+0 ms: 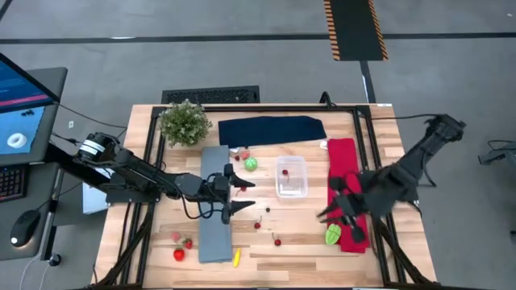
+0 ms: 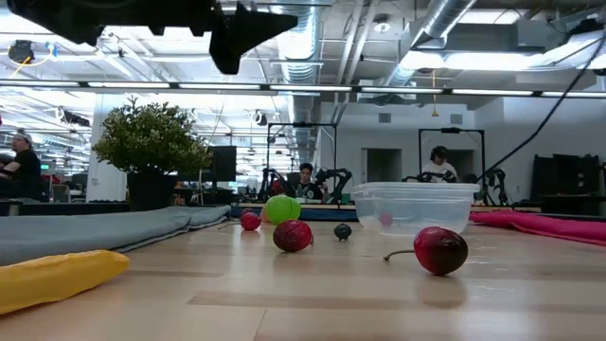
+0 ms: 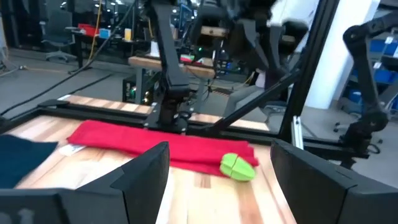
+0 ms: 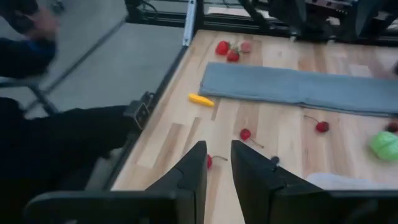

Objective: Pick and placing Produce into tupperware
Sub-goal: Put the red cherry into the transparent bin

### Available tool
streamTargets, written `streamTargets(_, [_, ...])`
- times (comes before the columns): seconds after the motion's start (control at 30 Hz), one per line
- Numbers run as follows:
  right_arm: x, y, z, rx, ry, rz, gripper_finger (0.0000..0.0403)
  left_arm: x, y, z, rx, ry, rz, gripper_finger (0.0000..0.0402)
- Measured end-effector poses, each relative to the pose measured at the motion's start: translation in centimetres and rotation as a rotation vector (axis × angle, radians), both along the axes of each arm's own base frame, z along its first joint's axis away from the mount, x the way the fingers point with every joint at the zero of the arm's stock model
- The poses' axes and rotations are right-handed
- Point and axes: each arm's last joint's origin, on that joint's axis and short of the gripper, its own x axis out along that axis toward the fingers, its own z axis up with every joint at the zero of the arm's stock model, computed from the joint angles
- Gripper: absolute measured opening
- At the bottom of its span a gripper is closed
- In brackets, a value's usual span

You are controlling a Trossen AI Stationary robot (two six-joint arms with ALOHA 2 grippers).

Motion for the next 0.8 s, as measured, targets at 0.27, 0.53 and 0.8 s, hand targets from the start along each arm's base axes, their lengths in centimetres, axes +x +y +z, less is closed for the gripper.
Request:
streamTargets(0.27, [-1.8,6.2,-3.8,-0.330,-0.158,-0.198,0.0095,0.8,-0.3,0.1,-0.095,0.107,-0.001,0.0270])
streamTargets(0.53, [1.3,7.9,-8.6,-0.501,-0.156,-0.353,0.0095,0.5,0.8,-2.0,-0.057,0.305,0.207,0.0270])
streamTargets(0.8, [4.0,7.1,-11.4,-0.570,-0.077,-0.432,0.0095,-0.2,3.1,-4.5,-0.178,0.536,0.386,0.0270])
